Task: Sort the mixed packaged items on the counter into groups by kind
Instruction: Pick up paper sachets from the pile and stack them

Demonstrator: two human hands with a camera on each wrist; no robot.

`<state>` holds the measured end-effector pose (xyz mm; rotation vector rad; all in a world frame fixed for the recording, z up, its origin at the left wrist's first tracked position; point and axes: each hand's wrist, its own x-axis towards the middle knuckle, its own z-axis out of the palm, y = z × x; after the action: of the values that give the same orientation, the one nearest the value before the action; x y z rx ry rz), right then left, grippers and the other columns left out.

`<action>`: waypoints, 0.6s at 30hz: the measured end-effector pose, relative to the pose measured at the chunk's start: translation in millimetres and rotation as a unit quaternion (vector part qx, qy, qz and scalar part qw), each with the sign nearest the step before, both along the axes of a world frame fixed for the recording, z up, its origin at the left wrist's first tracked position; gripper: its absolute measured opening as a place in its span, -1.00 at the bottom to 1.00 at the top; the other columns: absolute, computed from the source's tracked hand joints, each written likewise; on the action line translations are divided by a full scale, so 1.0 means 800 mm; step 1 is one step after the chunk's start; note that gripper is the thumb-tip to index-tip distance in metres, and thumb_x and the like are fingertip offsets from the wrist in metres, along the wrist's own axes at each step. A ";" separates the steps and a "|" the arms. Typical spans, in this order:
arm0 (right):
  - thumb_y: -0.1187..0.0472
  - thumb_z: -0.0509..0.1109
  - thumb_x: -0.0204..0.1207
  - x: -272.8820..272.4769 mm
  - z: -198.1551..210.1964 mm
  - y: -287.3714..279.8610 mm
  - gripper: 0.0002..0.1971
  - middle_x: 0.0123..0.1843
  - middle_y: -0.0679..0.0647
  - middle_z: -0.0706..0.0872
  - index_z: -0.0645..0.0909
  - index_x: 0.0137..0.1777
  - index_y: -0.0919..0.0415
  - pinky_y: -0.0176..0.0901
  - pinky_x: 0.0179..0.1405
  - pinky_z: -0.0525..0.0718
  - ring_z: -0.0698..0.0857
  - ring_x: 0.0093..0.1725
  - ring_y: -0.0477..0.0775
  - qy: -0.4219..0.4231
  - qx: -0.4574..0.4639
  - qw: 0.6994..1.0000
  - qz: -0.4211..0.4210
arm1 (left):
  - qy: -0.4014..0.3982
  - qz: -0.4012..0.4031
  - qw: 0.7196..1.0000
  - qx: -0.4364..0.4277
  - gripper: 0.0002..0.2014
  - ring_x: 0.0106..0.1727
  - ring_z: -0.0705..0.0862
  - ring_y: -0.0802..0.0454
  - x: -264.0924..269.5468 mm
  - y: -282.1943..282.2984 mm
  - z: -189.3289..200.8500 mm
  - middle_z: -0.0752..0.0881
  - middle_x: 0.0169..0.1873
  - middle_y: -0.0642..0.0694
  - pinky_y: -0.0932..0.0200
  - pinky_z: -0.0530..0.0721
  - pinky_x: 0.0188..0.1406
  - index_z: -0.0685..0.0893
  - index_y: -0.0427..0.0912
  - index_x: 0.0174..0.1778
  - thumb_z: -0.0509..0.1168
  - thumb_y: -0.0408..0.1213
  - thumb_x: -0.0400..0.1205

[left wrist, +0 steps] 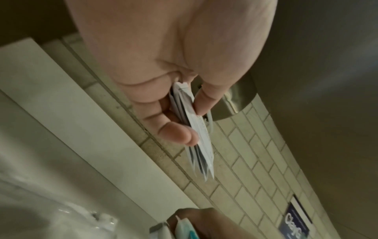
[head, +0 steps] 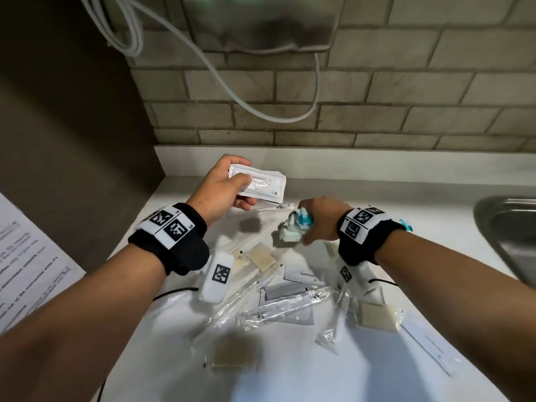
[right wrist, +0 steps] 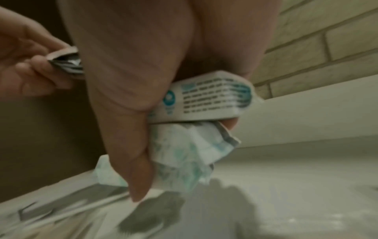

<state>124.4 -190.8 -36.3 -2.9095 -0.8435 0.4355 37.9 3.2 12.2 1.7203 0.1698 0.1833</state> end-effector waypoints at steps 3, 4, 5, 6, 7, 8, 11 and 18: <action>-0.05 0.65 0.25 -0.004 0.020 -0.046 -0.41 0.10 0.04 0.75 0.55 0.24 0.09 -0.12 -0.05 0.61 0.67 -0.01 0.10 -0.005 0.028 0.999 -0.045 | -0.012 -0.032 0.999 -0.009 -0.78 -0.50 0.67 0.05 0.010 -0.035 0.003 0.69 -0.10 -0.24 0.21 0.66 -0.50 0.45 -0.20 0.22 0.13 -0.49 0.69; -0.05 0.66 0.25 -0.006 0.027 -0.063 -0.39 0.11 0.04 0.74 0.55 0.27 0.08 -0.11 -0.02 0.62 0.68 0.00 0.10 -0.007 0.038 0.997 -0.065 | -0.015 -0.042 0.999 -0.010 -0.78 -0.51 0.67 0.06 0.012 -0.046 0.004 0.69 -0.11 -0.23 0.22 0.66 -0.51 0.45 -0.20 0.22 0.13 -0.50 0.69; -0.04 0.66 0.25 -0.009 0.035 -0.085 -0.38 0.09 0.04 0.74 0.55 0.28 0.08 -0.12 -0.03 0.61 0.67 -0.01 0.09 -0.011 0.039 0.996 -0.085 | -0.017 -0.055 0.998 -0.012 -0.78 -0.51 0.67 0.06 0.015 -0.059 0.003 0.70 -0.12 -0.22 0.22 0.66 -0.51 0.46 -0.19 0.22 0.13 -0.50 0.69; -0.03 0.66 0.24 -0.010 0.040 -0.104 -0.39 0.03 0.03 0.72 0.55 0.26 0.08 -0.14 -0.07 0.58 0.65 -0.04 0.09 -0.013 0.029 0.995 -0.098 | -0.018 -0.063 0.998 -0.014 -0.78 -0.51 0.66 0.05 0.017 -0.069 0.002 0.70 -0.12 -0.23 0.22 0.66 -0.52 0.46 -0.18 0.21 0.14 -0.50 0.68; -0.02 0.67 0.23 -0.013 0.045 -0.122 -0.42 -0.02 0.02 0.70 0.56 0.22 0.08 -0.17 -0.10 0.54 0.64 -0.07 0.09 -0.010 0.010 0.994 -0.106 | -0.019 -0.071 0.997 -0.017 -0.78 -0.51 0.66 0.04 0.019 -0.079 0.000 0.70 -0.11 -0.23 0.22 0.66 -0.53 0.47 -0.17 0.19 0.14 -0.50 0.68; -0.01 0.68 0.20 -0.018 0.046 -0.144 -0.46 -0.07 0.01 0.70 0.58 0.14 0.08 -0.18 -0.12 0.55 0.65 -0.09 0.10 0.002 -0.011 0.993 -0.114 | -0.019 -0.080 0.996 -0.020 -0.78 -0.52 0.66 0.04 0.020 -0.093 -0.001 0.70 -0.11 -0.23 0.22 0.66 -0.53 0.47 -0.15 0.17 0.15 -0.49 0.68; 0.02 0.70 0.14 -0.032 0.038 -0.192 -0.53 -0.07 0.04 0.77 0.64 0.01 0.12 -0.11 -0.01 0.71 0.73 -0.05 0.13 0.049 -0.082 0.987 -0.129 | -0.022 -0.105 0.994 -0.015 -0.80 -0.50 0.67 0.01 0.023 -0.126 -0.004 0.71 -0.10 -0.24 0.22 0.66 -0.54 0.47 -0.11 0.12 0.15 -0.49 0.67; 0.06 0.64 0.19 -0.051 -0.012 -0.245 -0.60 -0.22 -0.04 0.59 0.38 -0.33 0.02 -0.14 -0.13 0.59 0.62 -0.11 0.11 0.068 -0.151 0.972 -0.164 | -0.027 -0.131 0.991 -0.014 -0.78 -0.50 0.68 0.02 0.014 -0.173 -0.006 0.70 -0.11 -0.23 0.22 0.66 -0.53 0.44 -0.19 0.19 0.12 -0.51 0.68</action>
<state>83.5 -387.1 -45.9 -3.1588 -0.2882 0.7782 48.8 -135.1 7.7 1.6901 -0.0930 0.0342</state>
